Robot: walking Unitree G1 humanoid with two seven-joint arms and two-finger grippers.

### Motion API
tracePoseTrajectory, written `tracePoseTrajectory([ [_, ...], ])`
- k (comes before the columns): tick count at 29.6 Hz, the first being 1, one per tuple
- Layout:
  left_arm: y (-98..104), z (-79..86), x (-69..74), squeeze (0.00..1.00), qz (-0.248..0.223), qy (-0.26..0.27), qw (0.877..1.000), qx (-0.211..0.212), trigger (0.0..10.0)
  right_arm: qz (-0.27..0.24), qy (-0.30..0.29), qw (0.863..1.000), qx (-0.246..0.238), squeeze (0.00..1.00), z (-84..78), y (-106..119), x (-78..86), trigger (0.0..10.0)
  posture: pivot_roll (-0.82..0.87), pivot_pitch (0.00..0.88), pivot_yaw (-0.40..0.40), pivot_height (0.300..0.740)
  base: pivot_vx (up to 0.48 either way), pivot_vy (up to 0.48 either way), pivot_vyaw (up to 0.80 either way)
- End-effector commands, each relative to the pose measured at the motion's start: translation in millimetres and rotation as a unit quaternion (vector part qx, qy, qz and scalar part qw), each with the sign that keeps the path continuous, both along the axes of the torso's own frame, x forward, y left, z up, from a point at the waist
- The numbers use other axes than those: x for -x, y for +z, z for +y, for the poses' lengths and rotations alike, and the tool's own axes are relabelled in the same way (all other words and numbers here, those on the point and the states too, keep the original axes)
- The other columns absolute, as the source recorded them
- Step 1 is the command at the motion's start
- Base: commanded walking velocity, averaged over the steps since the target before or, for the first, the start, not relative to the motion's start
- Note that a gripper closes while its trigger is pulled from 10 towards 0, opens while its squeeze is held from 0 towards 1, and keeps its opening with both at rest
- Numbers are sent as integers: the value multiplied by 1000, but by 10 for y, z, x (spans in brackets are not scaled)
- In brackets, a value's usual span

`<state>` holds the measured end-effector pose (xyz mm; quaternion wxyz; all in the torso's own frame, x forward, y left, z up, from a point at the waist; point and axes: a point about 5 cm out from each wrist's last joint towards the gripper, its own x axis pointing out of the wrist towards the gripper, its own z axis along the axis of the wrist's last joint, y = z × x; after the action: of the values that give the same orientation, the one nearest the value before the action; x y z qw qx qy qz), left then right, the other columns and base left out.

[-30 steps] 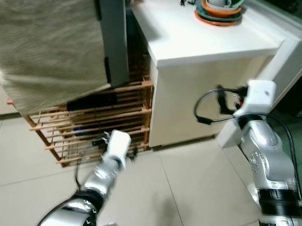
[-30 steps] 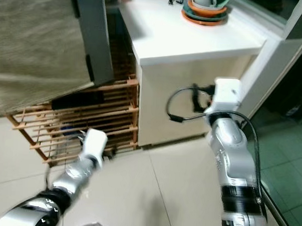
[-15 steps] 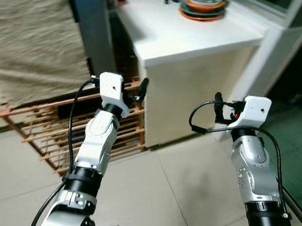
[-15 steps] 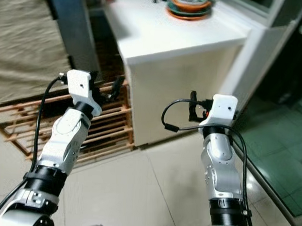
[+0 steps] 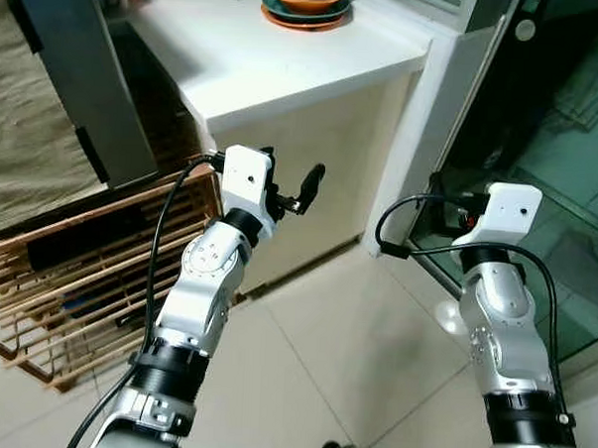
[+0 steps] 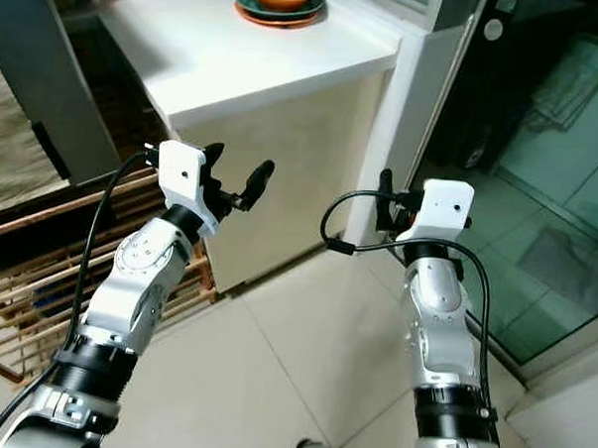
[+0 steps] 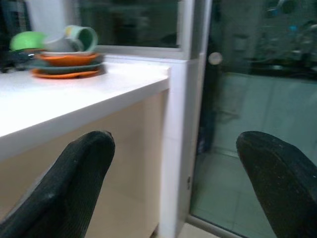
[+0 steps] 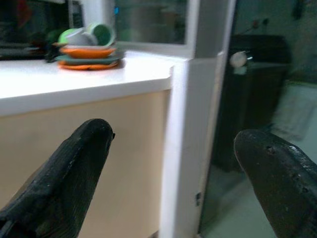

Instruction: Restocking fridge

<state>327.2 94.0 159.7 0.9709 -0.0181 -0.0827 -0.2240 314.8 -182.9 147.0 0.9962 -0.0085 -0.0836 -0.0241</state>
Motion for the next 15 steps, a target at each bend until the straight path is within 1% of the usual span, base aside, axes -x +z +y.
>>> tracePoseTrajectory([
  [1,50,-91,-2,0,0,-25,1000,5,10000,-12,-14,1000,4,0,-75,23,23,10000,-116,0,22,740,465,0,-725],
  [6,32,-84,-7,0,9,-25,1000,10,10000,-12,-19,1000,4,0,-112,11,35,10000,-115,0,23,740,464,0,-723],
  [7,10,-90,-7,0,16,-32,999,7,10000,-10,-21,1000,4,0,-134,-10,54,10000,-111,0,23,740,465,0,-719],
  [12,-32,-197,1,0,23,-62,998,-8,10000,0,-23,1000,0,0,-130,-83,94,10000,-112,0,30,740,480,0,-706],
  [15,-49,-225,2,0,26,-70,997,-13,10000,2,-29,1000,-1,0,-146,-105,127,10000,-116,0,36,740,480,0,-694],
])
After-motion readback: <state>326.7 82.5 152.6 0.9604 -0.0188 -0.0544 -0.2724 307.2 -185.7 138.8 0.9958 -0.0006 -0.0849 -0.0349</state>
